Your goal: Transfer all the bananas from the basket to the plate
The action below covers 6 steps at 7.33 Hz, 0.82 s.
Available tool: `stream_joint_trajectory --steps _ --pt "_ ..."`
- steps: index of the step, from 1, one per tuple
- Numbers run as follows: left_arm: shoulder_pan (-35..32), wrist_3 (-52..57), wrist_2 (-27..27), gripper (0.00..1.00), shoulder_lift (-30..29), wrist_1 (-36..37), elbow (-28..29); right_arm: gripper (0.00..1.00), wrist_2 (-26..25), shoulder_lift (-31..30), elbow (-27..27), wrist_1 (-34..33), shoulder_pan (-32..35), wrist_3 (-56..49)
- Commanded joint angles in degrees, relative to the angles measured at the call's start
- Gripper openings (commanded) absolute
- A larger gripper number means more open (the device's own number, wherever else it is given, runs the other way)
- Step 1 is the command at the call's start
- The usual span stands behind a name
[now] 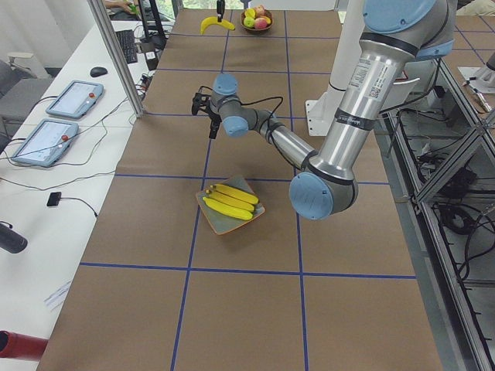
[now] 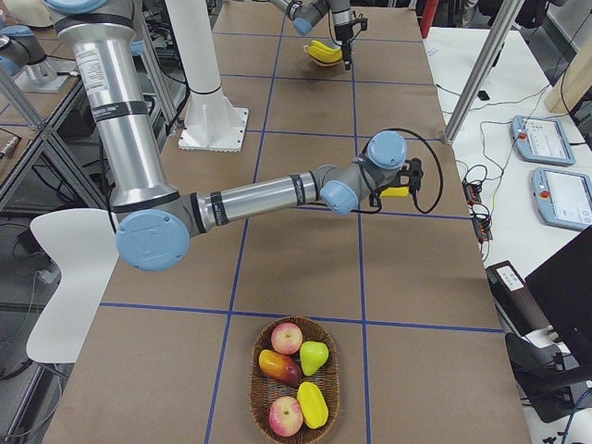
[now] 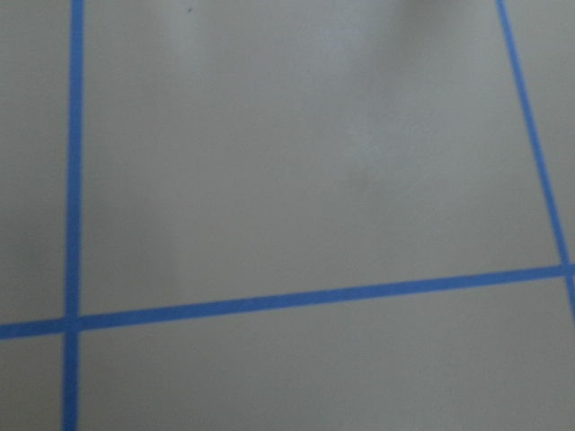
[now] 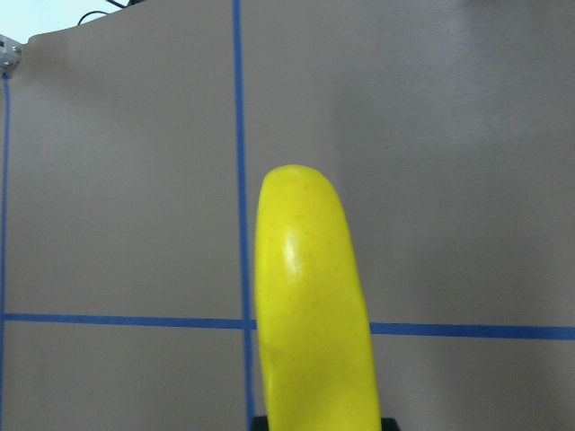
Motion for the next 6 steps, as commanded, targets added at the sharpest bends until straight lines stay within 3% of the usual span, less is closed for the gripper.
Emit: stream_joint_trajectory --steps 1,3,5,6 --pt "0.0 -0.3 -0.4 0.99 -3.7 -0.8 0.6 0.0 -8.3 8.8 1.4 0.0 -10.9 12.6" --pt "0.1 -0.3 -0.6 0.99 -6.0 -0.8 0.6 0.0 -12.4 13.6 2.8 0.9 -17.5 21.0" --pt "0.2 -0.3 -4.0 0.99 -7.0 -2.4 0.6 0.0 -19.4 15.7 2.4 8.4 -24.5 27.7" --pt "0.3 -0.3 -4.1 0.99 -7.4 -5.0 0.6 0.0 -19.8 17.1 2.3 10.9 -26.3 30.9"
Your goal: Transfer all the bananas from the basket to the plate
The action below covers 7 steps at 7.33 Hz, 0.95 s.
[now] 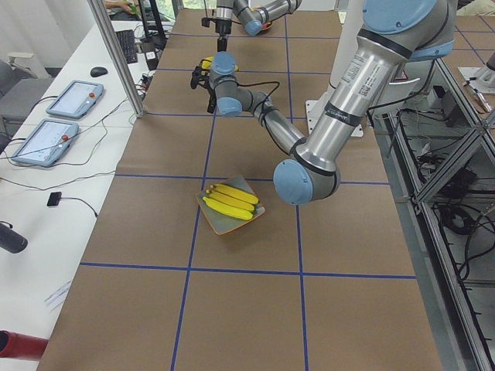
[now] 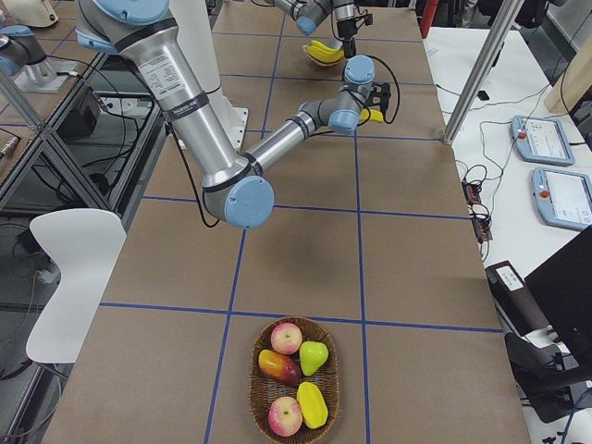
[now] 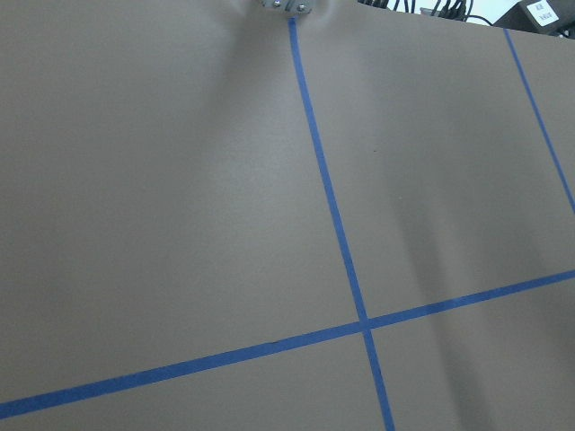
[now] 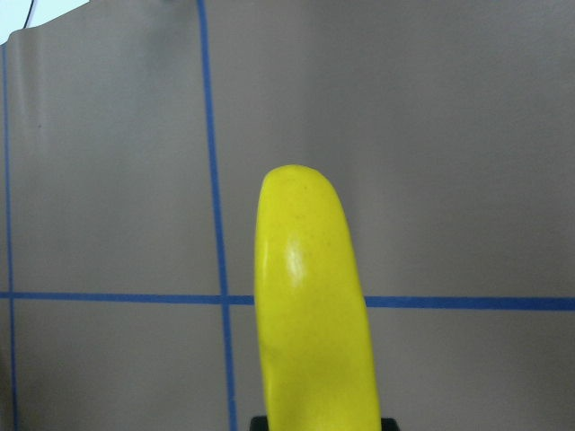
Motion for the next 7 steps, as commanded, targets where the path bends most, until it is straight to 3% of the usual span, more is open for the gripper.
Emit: stream_joint_trajectory --steps 1,2,5,7 --pt "0.8 -0.2 -1.2 0.99 -0.6 -4.8 -0.1 0.0 -3.3 3.8 -0.2 3.8 -5.1 6.6" --pt "1.1 -2.2 -2.7 0.98 -0.6 -7.2 -0.1 0.0 -5.6 4.2 -0.3 5.4 -6.9 6.7" --pt "1.7 -2.3 -9.4 0.98 -0.6 -11.2 -0.1 0.0 -5.8 5.4 -0.5 6.7 -8.0 6.9" --pt "3.3 -2.3 -10.8 0.98 -0.6 -12.1 -0.4 0.0 -5.8 6.3 -0.5 6.8 -8.0 7.1"
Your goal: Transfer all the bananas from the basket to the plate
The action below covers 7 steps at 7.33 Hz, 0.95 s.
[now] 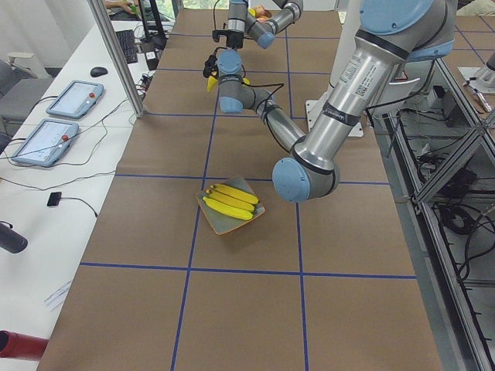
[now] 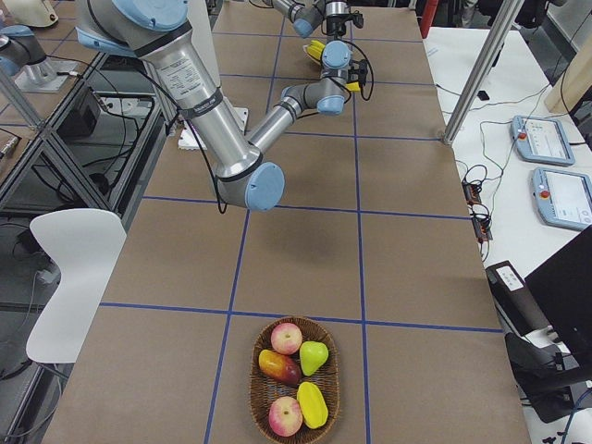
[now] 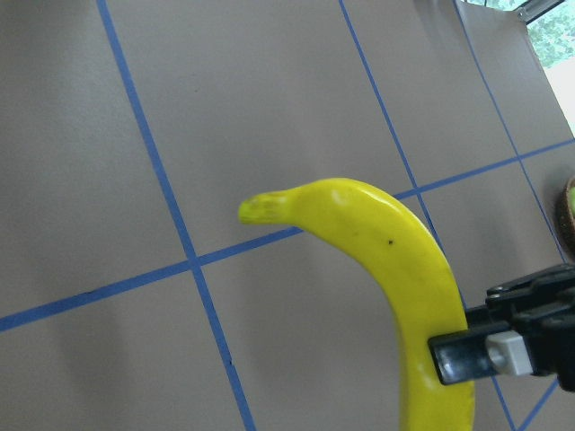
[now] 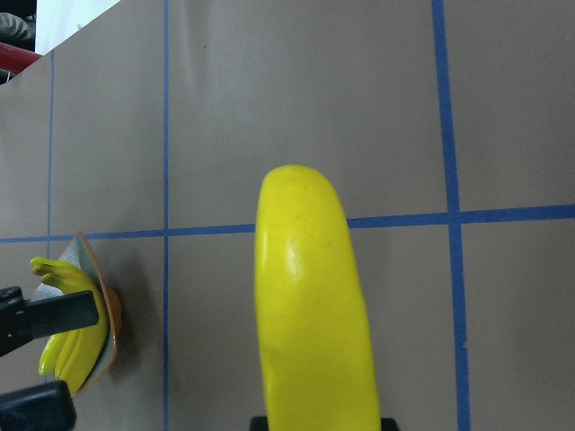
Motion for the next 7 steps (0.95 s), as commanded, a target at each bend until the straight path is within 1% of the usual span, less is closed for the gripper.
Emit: stream_joint_trajectory --steps 1,5,7 --pt "1.9 -0.1 -0.9 0.98 -0.2 -0.6 -0.4 0.0 -0.1 1.5 0.0 0.0 0.0 2.0" --pt "3.2 -0.1 -0.9 0.98 -1.8 -0.7 -0.6 0.0 0.0 3.0 -0.8 0.0 -0.6 4.5" --pt "3.4 0.1 -0.8 0.96 -2.2 -0.7 -0.2 0.0 0.1 3.1 -0.7 0.1 -1.2 5.3"
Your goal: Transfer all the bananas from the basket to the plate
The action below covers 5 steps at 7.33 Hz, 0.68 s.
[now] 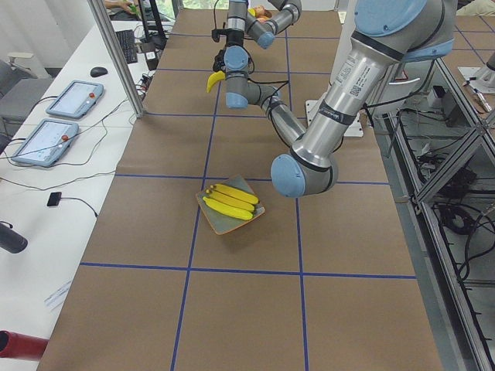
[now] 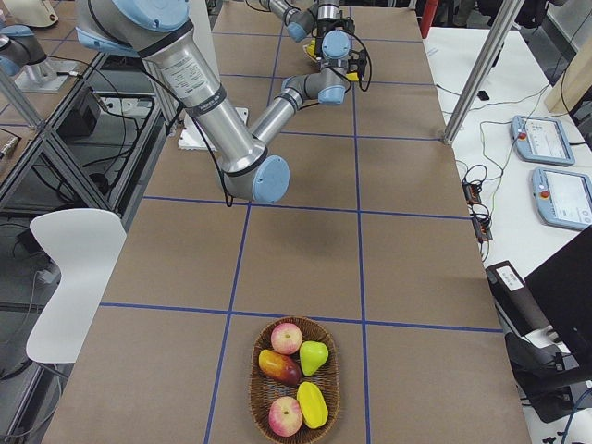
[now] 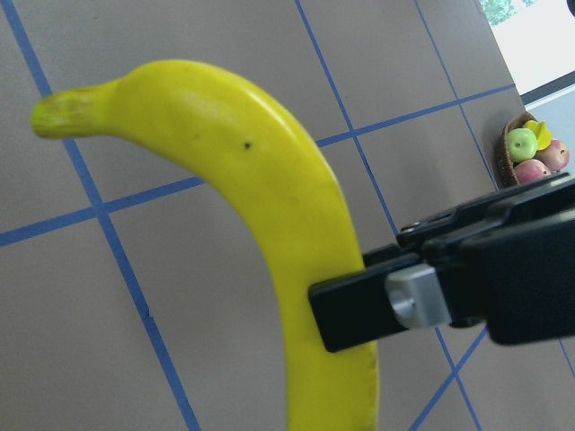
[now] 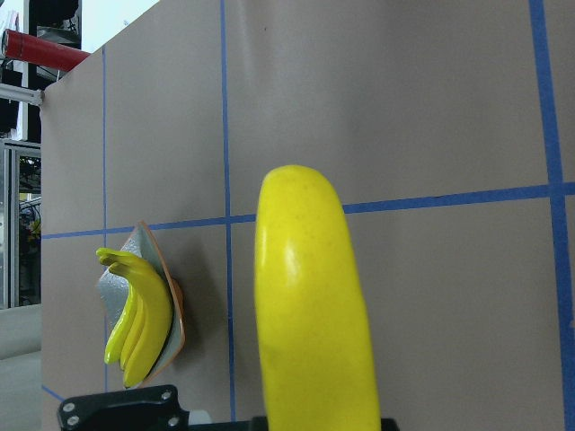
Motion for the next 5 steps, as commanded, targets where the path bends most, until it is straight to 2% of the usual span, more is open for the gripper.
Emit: stream_joint_trajectory --steps 1,3,5 --pt "0.1 0.2 0.1 0.94 -0.2 0.0 0.3 0.0 0.3 0.0 0.0 1.5 -0.5 2.1" --pt "0.1 0.2 0.2 0.93 -0.2 0.0 0.5 0.0 0.6 -0.1 0.1 2.8 -0.6 3.5" --pt "0.2 0.1 0.2 0.83 -0.4 0.0 0.5 0.0 0.6 -0.1 0.3 2.8 -0.6 3.5"
